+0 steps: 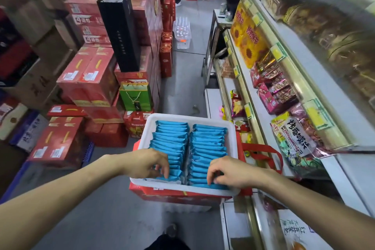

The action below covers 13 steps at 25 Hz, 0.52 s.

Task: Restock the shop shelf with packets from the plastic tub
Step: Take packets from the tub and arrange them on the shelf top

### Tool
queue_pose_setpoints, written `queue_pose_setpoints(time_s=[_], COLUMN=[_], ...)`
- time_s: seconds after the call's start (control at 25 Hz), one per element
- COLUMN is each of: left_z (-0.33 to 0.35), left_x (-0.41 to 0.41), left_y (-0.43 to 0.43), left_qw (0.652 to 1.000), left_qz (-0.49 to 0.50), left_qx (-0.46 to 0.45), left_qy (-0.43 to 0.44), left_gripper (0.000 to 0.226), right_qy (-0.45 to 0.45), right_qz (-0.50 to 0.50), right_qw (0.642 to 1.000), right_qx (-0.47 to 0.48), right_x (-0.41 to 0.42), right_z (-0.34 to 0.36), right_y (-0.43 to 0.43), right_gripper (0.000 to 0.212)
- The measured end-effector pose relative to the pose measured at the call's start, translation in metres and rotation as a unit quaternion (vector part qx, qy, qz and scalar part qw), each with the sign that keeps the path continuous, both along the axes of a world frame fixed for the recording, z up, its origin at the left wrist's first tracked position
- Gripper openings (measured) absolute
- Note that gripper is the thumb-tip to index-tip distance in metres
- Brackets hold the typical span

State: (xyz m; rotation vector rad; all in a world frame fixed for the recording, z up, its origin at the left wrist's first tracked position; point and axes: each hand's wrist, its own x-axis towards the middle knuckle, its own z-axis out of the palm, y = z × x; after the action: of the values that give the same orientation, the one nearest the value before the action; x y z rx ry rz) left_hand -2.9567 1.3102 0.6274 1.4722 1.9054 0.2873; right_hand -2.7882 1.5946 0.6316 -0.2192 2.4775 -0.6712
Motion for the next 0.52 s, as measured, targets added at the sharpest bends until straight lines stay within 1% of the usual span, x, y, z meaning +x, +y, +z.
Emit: queue_pose_setpoints(time_s=[0.08,0.16,0.32,0.44,0.52], left_z=[-0.007,-0.014,-0.022,-0.028,-0.031], left_x=[0.003,0.002,-0.003,-0.005,-0.003], left_y=[-0.006,-0.010,-0.015,-0.015,-0.014], left_qw=[1.000,1.000,0.996,0.992,0.990], left_qz=[-0.011,-0.019,-0.056,-0.076,-0.074], left_qx=[-0.006,0.000,0.023,0.037,0.049], left_qy=[-0.009,0.003,0.058,0.097,0.108], left_gripper=[0.028,0.033,0.032,0.032,0.029], right_qy=[-0.005,0.005,0.022,0.014,0.003], right_qz=[0.024,0.040,0.088,0.127,0.119], right_qw=[1.000,0.999,0.995,0.989,0.990], right_qx=[0.002,0.011,0.053,0.075,0.069], right_x=[0.004,0.004,0.002,0.001,0.001], right_z=[-0.004,-0.007,-0.008,-0.007,-0.007], right_y=[-0.003,-0.001,0.001,-0.003,-0.003], right_gripper=[0.021,0.025,0.030,0.037,0.040])
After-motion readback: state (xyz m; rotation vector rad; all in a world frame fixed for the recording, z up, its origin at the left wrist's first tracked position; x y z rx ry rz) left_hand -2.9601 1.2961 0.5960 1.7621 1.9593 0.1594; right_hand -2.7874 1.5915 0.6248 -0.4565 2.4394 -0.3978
